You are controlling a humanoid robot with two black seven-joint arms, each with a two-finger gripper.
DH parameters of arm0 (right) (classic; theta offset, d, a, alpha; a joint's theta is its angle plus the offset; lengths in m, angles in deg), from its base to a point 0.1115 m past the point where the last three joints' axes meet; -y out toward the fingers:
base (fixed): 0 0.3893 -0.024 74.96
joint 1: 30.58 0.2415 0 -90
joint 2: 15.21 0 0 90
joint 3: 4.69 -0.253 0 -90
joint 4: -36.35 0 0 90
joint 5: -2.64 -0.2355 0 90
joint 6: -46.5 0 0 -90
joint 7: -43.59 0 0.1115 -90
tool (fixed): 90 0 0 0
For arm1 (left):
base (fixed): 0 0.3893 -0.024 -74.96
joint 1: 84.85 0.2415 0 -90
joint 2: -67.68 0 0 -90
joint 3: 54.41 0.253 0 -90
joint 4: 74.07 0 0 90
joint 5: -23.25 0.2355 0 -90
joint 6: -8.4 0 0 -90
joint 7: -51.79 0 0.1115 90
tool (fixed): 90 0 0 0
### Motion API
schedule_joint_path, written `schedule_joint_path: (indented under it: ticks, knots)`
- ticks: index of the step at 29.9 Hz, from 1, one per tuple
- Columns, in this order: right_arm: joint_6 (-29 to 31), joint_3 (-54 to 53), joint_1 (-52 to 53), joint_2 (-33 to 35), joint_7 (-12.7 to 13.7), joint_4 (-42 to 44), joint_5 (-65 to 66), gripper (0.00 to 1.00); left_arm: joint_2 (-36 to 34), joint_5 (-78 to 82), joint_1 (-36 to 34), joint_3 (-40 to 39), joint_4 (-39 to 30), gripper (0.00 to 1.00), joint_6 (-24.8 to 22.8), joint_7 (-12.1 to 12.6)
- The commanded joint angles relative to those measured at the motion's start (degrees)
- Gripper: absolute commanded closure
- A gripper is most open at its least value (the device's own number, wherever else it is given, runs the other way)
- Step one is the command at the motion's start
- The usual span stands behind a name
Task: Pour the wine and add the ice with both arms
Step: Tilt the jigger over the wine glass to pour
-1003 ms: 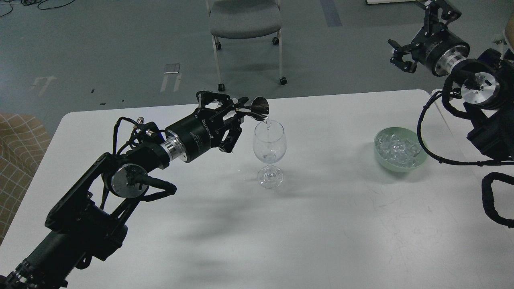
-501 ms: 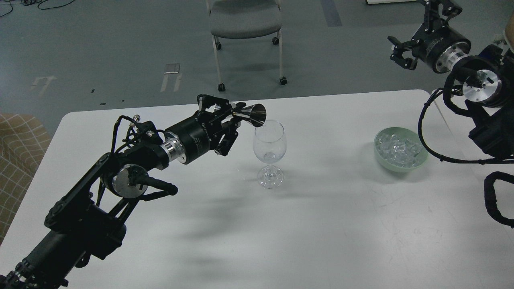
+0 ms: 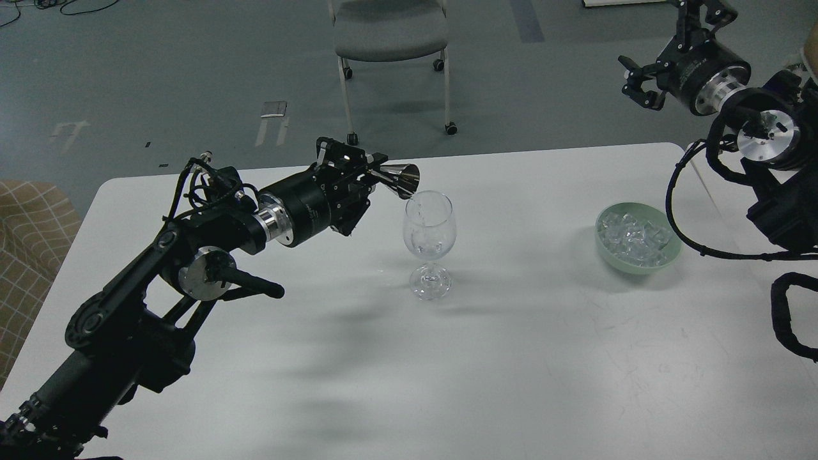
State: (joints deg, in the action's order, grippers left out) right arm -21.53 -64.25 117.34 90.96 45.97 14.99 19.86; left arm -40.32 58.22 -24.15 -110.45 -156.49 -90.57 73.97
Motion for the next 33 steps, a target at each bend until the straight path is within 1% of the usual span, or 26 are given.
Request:
schedule_joint_path:
  ticks: [1,5,9,21,29,33]
  knots:
    - [0.00,0.06,0.00,0.01,-0.01,0.00,0.00,0.00,-0.10,0.02,-0.32,-0.03,-0.28,1.00,0.00,0.23]
    - [0.00,-0.12,0.00,0.36,-0.01,0.00,0.00,0.00,-0.63,0.19,-0.67,0.05,-1.68,1.00,0.00,0.40]
    - [0.00,-0.12,0.09,0.97,-0.01,0.00,0.00,0.00,-1.33,2.30,-1.29,0.05,-2.83,1.00,-0.08,1.11]
    - [0.00,-0.21,0.00,1.32,-0.01,-0.70,0.00,0.00,-1.33,10.39,-1.38,0.14,-4.50,1.00,-0.61,1.11]
    - [0.00,-0.30,0.00,1.24,-0.01,-0.79,-0.09,0.00,-1.07,10.39,-2.17,0.14,-6.34,1.00,-0.61,3.13]
    - [0.00,-0.30,0.00,1.32,-0.01,-0.79,-0.09,0.00,-0.72,10.48,-2.87,0.14,-6.96,1.00,-0.61,4.62]
